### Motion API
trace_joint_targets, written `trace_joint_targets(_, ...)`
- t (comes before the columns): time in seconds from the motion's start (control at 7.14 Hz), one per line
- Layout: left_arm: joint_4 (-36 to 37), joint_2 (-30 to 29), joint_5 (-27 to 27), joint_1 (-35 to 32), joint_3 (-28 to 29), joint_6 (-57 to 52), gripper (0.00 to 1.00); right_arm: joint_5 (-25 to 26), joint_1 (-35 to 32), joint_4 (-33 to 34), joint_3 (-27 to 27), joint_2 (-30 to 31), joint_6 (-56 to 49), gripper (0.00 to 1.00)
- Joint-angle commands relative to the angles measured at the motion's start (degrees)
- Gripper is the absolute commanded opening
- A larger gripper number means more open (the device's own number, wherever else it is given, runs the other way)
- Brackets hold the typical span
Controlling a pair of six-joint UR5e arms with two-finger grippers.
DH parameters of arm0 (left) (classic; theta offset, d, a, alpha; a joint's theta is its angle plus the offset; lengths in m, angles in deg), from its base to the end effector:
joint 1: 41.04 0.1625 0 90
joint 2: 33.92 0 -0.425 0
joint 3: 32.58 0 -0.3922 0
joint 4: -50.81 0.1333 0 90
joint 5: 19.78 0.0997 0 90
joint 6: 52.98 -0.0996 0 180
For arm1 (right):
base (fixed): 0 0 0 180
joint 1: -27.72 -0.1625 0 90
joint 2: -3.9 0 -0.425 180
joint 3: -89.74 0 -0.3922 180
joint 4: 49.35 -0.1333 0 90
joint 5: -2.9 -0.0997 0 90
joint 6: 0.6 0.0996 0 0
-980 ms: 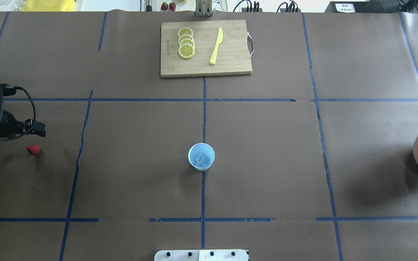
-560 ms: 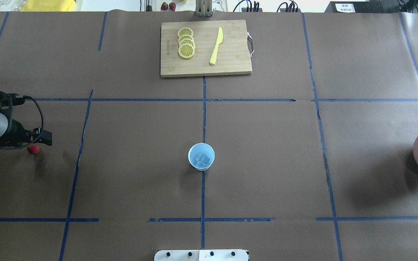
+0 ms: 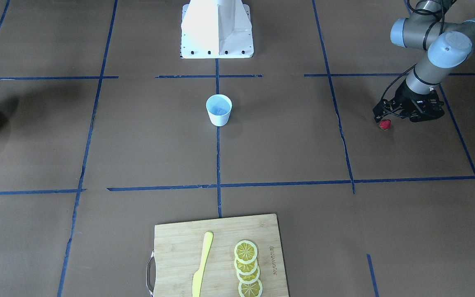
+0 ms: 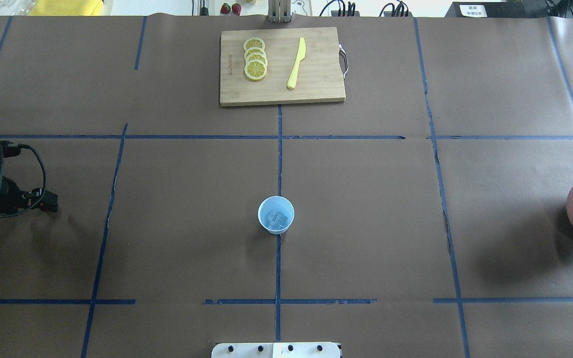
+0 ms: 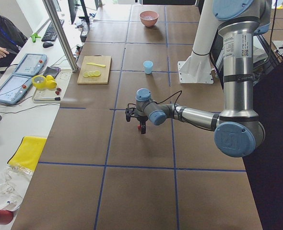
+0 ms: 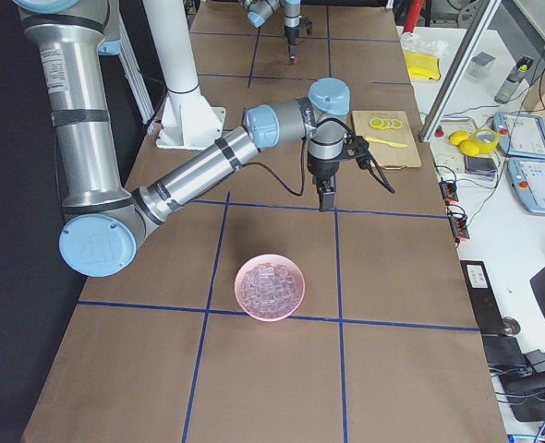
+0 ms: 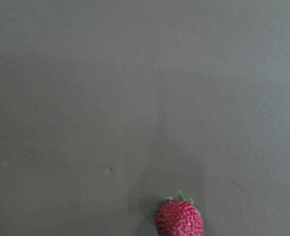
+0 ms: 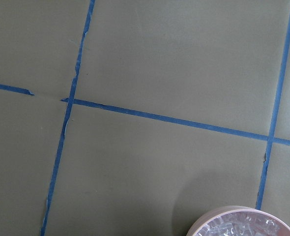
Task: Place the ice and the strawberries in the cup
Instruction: 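Lower the left gripper onto the red strawberry and close on it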
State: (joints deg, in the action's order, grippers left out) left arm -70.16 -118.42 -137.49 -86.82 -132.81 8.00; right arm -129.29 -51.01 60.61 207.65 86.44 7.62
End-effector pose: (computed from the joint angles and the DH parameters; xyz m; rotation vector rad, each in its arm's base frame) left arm 0.2742 -0.4065 0.5666 -0.0007 0.7691 -0.1273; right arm -0.0308 -0.4942 0.4015 0.1292 -0.7651 -0.1495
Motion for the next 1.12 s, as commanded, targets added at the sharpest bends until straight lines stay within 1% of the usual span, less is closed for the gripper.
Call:
trace_joint_targets(0.0, 0.03, -0.84, -0.07, 0.16, 0.2, 0.01, 0.93, 0.0, -0.02, 0.0, -0.05, -0.18, -0.05, 1.0)
trace_joint_targets(0.14, 0.29, -1.8, -0.07, 0.16, 0.81, 0.01, 0.93, 0.09, -0.02, 0.0, -0.05, -0.18, -0.14, 1.0)
trace_joint_targets(0.7, 0.21, -2.16, 0.02, 0.16, 1.26, -0.08, 0.88, 0.17, -0.02, 0.0, -0.14, -0.18, -0.23, 1.0)
trace_joint_targets(0.84, 0.12, -2.07, 0.02, 0.07, 1.35, -0.08, 0.85, 0.09, -0.02, 0.0, -0.23, -0.18, -0.23, 1.0)
trace_joint_targets(0.98, 0.12, -1.99, -0.07, 0.07, 1.26, 0.01, 0.78, 0.17, -0.02, 0.0, -0.23, -0.18, -0.23, 1.0)
